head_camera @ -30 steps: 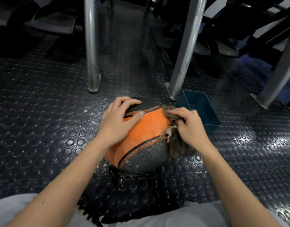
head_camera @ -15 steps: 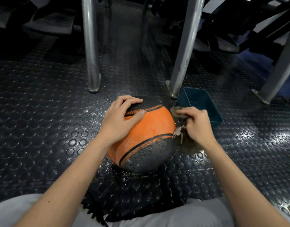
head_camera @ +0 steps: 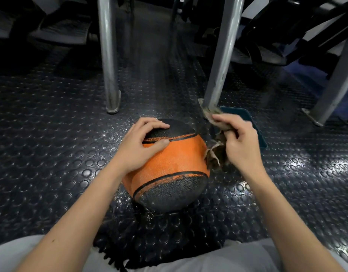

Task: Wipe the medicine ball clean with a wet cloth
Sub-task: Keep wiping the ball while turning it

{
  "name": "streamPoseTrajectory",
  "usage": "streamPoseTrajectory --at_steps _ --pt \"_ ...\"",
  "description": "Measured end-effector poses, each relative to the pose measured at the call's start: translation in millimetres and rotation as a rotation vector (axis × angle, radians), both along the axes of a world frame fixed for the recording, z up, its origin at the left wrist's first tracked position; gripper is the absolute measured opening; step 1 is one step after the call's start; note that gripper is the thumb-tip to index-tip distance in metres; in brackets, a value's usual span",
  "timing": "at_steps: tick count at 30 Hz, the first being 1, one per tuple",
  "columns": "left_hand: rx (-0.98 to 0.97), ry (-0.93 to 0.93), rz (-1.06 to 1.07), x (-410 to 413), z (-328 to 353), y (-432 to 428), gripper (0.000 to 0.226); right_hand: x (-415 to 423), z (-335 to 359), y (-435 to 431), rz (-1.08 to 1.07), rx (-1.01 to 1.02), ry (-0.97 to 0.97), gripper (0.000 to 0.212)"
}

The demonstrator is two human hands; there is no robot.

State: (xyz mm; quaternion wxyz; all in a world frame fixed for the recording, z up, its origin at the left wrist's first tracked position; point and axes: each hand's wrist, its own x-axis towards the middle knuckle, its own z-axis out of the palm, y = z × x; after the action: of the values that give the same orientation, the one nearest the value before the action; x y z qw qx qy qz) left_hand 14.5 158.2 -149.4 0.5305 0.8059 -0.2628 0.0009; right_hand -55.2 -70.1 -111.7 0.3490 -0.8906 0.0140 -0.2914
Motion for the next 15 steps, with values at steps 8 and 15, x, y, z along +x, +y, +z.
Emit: streamPoseTrajectory --at_steps 8,15 --pt "0.024 -0.05 -0.014 -4 0 -5 0.034 7 -32 -20 -0.036 -0.157 0.296 0.055" --pt "-0.013 -0.053 -0.02 -2 -1 -2 0.034 9 -29 -10 0.192 -0.142 0.244 0.061"
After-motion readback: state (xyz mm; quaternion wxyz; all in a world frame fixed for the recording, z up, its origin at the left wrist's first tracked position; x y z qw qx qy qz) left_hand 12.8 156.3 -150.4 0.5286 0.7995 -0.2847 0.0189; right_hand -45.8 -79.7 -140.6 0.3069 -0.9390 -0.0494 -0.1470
